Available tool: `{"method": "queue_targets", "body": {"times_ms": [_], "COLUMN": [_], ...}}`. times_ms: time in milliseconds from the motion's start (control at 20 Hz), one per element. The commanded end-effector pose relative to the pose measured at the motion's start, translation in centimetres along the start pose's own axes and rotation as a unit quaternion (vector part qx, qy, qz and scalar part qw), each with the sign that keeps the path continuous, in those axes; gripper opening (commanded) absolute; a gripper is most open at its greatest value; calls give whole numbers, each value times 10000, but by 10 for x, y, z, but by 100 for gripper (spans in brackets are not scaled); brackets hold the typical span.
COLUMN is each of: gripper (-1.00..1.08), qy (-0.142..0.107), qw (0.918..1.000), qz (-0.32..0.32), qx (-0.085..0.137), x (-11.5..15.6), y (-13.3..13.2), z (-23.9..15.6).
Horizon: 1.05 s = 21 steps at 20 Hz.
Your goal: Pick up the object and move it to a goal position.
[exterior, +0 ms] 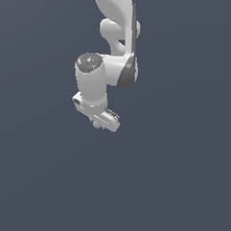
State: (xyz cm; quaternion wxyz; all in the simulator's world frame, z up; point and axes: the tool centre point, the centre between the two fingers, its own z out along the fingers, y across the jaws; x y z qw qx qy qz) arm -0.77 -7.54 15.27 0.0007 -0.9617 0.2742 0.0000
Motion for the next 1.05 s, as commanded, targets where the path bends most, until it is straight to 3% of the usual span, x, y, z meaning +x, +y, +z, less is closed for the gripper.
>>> {"method": "queue_targets", "body": {"times_ms": [0,450,1000], "gripper": [-100,-100,-100], "qy": [-1,-1,2], "qw": [10000,10000,10000], "qz": [-2,-1,-4], "qx": [1,-1,-7], "x": [11,46,63], "y": [19,76,98], "z": [-24,-95,-124]}}
